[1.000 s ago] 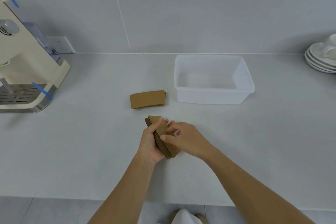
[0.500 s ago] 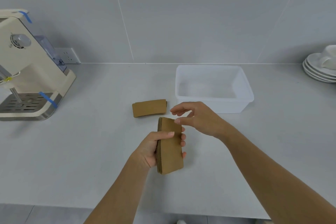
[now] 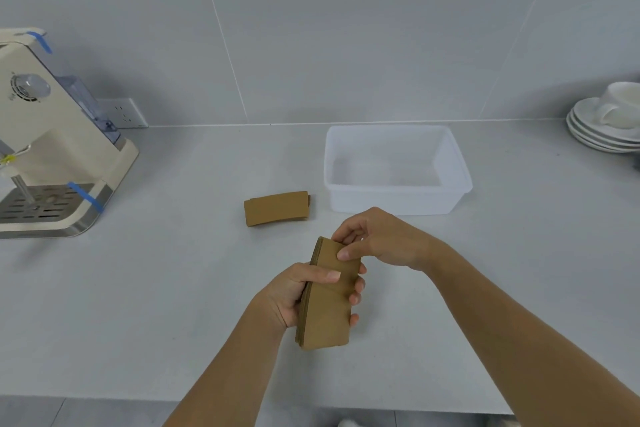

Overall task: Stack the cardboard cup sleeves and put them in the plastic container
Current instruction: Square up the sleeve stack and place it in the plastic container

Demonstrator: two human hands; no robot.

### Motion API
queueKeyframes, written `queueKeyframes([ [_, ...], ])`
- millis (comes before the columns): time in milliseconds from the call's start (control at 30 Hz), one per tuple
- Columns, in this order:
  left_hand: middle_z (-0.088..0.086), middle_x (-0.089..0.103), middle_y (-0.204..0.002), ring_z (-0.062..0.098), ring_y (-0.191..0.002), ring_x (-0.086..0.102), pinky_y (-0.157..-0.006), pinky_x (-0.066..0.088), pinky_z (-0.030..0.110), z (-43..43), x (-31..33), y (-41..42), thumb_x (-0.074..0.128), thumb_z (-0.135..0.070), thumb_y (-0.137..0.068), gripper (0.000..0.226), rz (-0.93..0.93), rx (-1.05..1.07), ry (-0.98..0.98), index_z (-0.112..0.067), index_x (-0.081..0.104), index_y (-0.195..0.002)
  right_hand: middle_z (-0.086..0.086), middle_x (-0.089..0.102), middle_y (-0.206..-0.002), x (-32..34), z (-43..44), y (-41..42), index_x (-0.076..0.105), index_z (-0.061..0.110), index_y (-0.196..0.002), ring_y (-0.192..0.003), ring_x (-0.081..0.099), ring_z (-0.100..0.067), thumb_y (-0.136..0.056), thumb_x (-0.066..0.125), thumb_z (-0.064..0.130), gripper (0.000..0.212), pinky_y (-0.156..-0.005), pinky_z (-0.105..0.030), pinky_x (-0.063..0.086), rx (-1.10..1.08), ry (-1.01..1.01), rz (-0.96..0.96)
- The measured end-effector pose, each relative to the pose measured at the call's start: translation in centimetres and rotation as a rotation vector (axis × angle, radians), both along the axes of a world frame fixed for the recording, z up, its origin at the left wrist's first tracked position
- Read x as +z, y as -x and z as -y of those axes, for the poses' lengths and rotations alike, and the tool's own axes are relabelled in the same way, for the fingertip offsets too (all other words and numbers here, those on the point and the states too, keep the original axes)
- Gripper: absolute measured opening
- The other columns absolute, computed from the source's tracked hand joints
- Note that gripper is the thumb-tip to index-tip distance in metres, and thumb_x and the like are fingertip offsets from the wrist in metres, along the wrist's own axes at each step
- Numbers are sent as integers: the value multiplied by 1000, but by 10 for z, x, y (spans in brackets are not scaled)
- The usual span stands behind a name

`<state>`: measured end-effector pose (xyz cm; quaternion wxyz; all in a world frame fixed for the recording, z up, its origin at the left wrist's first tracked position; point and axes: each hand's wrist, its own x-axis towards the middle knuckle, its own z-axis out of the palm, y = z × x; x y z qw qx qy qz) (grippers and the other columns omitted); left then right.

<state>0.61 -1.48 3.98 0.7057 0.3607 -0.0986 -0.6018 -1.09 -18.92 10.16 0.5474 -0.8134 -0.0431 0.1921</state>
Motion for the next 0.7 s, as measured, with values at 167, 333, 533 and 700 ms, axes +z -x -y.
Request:
queueKeyframes([
  [167,7,65,-91,19,-78,60,-78,52,39,7,3,3,78,-23,-64,50,11,-34,32,-8,60,-108,-3,66,-75,4,5,6,68,8,-84,-64,60,-9,-76,70,3,10,-61,-16,47,-18,-42,12],
  [333,9,65,-112,22,-99,62,-92,50,46,11,11,2,75,-35,-70,67,56,8,174,-8,53,-126,-4,66,-74,20,15,11,69,9,-80,-60,60,-7,-75,70,-2,12,-59,-16,49,-75,-125,66],
  [533,15,58,-131,33,-117,54,-102,38,53,8,17,-4,71,-54,-69,81,-2,380,271,-13,47,-135,0,68,-69,42,36,13,69,13,-75,-65,63,-7,-73,69,-5,18,-66,-16,51,-242,-243,195],
  [700,8,54,-138,29,-127,50,-104,39,47,4,21,-1,78,-46,-63,73,-23,748,299,-17,57,-127,9,71,-63,46,52,20,70,14,-74,-64,65,-6,-73,68,-5,20,-63,-13,51,-430,-350,279],
])
